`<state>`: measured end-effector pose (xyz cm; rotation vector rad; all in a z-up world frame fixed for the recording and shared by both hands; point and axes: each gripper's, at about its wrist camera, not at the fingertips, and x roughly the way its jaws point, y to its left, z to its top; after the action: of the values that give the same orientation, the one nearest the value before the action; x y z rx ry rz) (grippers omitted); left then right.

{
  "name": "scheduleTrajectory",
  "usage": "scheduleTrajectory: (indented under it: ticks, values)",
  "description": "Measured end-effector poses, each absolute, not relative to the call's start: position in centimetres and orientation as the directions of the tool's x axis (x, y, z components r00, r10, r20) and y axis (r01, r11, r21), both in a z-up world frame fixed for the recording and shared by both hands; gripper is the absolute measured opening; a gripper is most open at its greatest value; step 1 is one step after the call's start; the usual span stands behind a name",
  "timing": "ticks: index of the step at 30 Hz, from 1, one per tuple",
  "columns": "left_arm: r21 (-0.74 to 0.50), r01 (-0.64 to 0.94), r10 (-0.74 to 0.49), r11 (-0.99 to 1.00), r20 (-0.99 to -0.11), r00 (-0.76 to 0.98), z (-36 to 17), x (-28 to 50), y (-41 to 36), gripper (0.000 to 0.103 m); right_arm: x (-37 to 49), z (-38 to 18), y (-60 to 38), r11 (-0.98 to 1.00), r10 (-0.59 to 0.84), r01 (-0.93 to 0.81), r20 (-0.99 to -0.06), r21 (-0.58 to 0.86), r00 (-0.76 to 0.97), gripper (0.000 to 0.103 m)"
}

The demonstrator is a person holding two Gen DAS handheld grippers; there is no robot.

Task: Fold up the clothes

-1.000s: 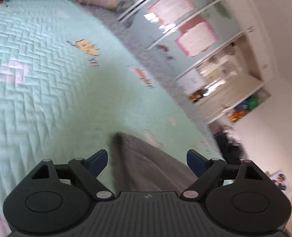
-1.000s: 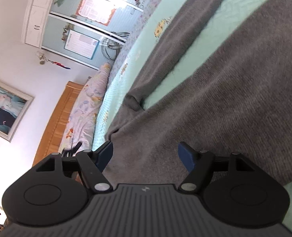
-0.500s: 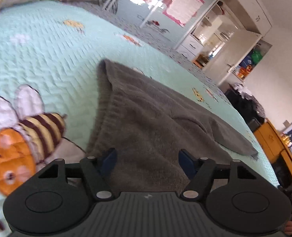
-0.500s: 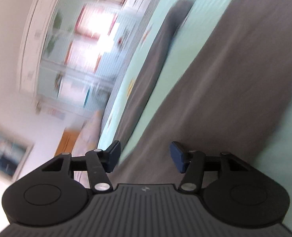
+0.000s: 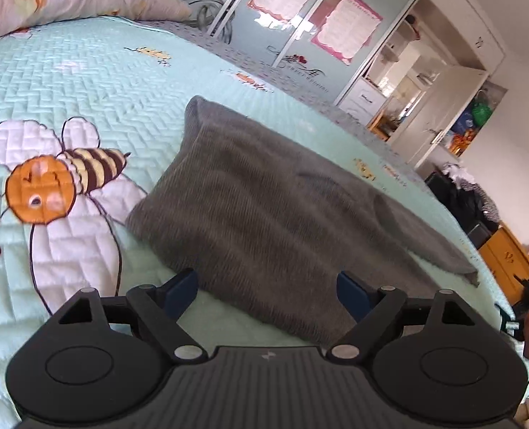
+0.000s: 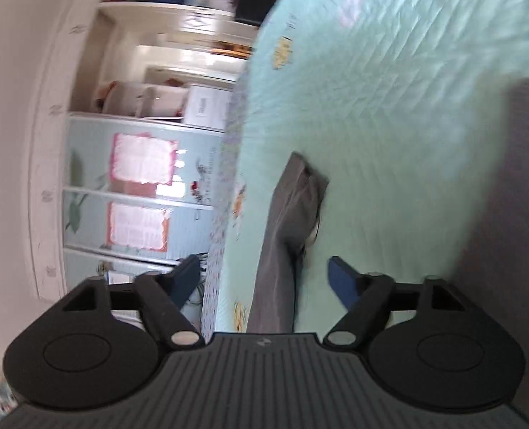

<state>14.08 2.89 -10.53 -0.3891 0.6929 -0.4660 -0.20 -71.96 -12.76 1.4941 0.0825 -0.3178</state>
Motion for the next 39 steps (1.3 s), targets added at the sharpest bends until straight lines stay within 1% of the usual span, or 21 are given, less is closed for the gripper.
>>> scheduleTrajectory:
  ticks: [2,4,5,6,8,9,10,13,16,17,18,24,25,26,27,29,33,34,37,38,39]
  values:
    - [-0.468,0.28,-0.517,0.838,-0.519,0.681,-10.5,14.2,2.5,0.086,1.9,-13.5,-73.2,0.001,-0.154,0.268,-0.265,0.963,0.952,0.064]
    - [-0.44,0.282,-0.499,0.853,-0.524,0.69,-10.4,14.3,2.0,0.086,3.6,-14.3,-73.9,-0.026,-0.176,0.297,-0.296,0.955,0.939,0.059]
    - [-0.417,0.287,-0.486,0.863,-0.526,0.697,-10.3,14.3,1.6,0.086,4.3,-14.7,-74.2,-0.038,-0.187,0.31,-0.311,0.95,0.932,0.051]
    - [-0.387,0.291,-0.469,0.875,-0.528,0.708,-10.1,14.2,1.1,0.086,4.9,-15.1,-74.4,-0.043,-0.195,0.322,-0.324,0.946,0.926,0.045]
    - [-0.326,0.291,-0.429,0.899,-0.53,0.732,-10.0,13.8,0.2,0.088,6.0,-15.8,-74.7,-0.049,-0.205,0.364,-0.366,0.93,0.908,0.013]
    - [-0.295,0.29,-0.408,0.91,-0.53,0.743,-9.9,13.7,-0.3,0.089,6.2,-16.1,-74.9,-0.053,-0.207,0.385,-0.387,0.922,0.898,0.004]
    - [-0.274,0.29,-0.396,0.917,-0.533,0.748,-10.1,13.5,-0.7,0.09,6.5,-16.5,-74.9,-0.059,-0.214,0.397,-0.4,0.916,0.891,0.0]
    - [-0.21,0.296,-0.363,0.932,-0.54,0.76,-10.6,12.9,-1.6,0.093,6.9,-16.9,-75.3,-0.052,-0.219,0.377,-0.379,0.925,0.899,0.0]
    - [-0.161,0.315,-0.35,0.935,-0.545,0.762,-10.6,12.5,-2.2,0.095,6.8,-17.0,-75.6,-0.065,-0.214,0.341,-0.347,0.938,0.913,0.007]
    - [-0.166,0.315,-0.353,0.935,-0.545,0.761,-10.6,12.5,-2.1,0.095,6.8,-17.0,-75.8,-0.072,-0.214,0.329,-0.337,0.942,0.917,0.009]
    - [-0.173,0.314,-0.356,0.934,-0.544,0.76,-10.6,12.5,-2.0,0.095,6.8,-16.9,-75.9,-0.076,-0.216,0.321,-0.33,0.944,0.919,0.01]
    - [-0.181,0.309,-0.357,0.934,-0.542,0.761,-10.5,12.5,-1.7,0.095,7.5,-16.5,-76.4,-0.039,-0.233,0.353,-0.352,0.935,0.906,0.01]
    - [-0.181,0.309,-0.357,0.934,-0.542,0.761,-10.5,12.5,-1.7,0.095,7.5,-16.5,-76.4,-0.031,-0.232,0.361,-0.358,0.932,0.905,0.008]
    - [-0.182,0.309,-0.357,0.934,-0.541,0.761,-10.6,12.5,-1.7,0.095,7.5,-16.1,-76.4,-0.008,-0.231,0.388,-0.379,0.922,0.896,0.001]
    - [-0.182,0.309,-0.358,0.933,-0.541,0.761,-10.6,12.5,-1.7,0.095,7.4,-15.6,-76.4,0.026,-0.234,0.417,-0.4,0.908,0.886,0.002]
    - [-0.183,0.309,-0.358,0.933,-0.541,0.761,-10.6,12.4,-1.6,0.095,7.2,-13.4,-76.0,0.168,-0.265,0.48,-0.43,0.861,0.863,0.002]
    - [-0.171,0.313,-0.355,0.934,-0.541,0.763,-10.9,12.5,-1.9,0.097,4.2,-8.5,-75.0,0.361,-0.392,0.518,-0.378,0.776,0.839,0.001]
    - [-0.166,0.315,-0.354,0.934,-0.541,0.763,-10.9,12.5,-2.0,0.098,4.0,-8.3,-75.3,0.378,-0.398,0.545,-0.4,0.749,0.826,0.001]
    - [-0.167,0.314,-0.353,0.935,-0.54,0.764,-11.0,12.4,-1.9,0.098,4.5,-10.2,-77.4,0.328,-0.309,0.608,-0.526,0.723,0.792,0.002]
    - [-0.17,0.312,-0.353,0.935,-0.539,0.765,-11.0,12.4,-1.9,0.098,3.9,-10.5,-77.4,0.311,-0.316,0.594,-0.508,0.742,0.801,0.006]
    - [-0.167,0.312,-0.352,0.935,-0.541,0.764,-11.1,12.4,-1.9,0.098,3.4,-10.5,-77.4,0.308,-0.314,0.55,-0.463,0.776,0.829,0.007]
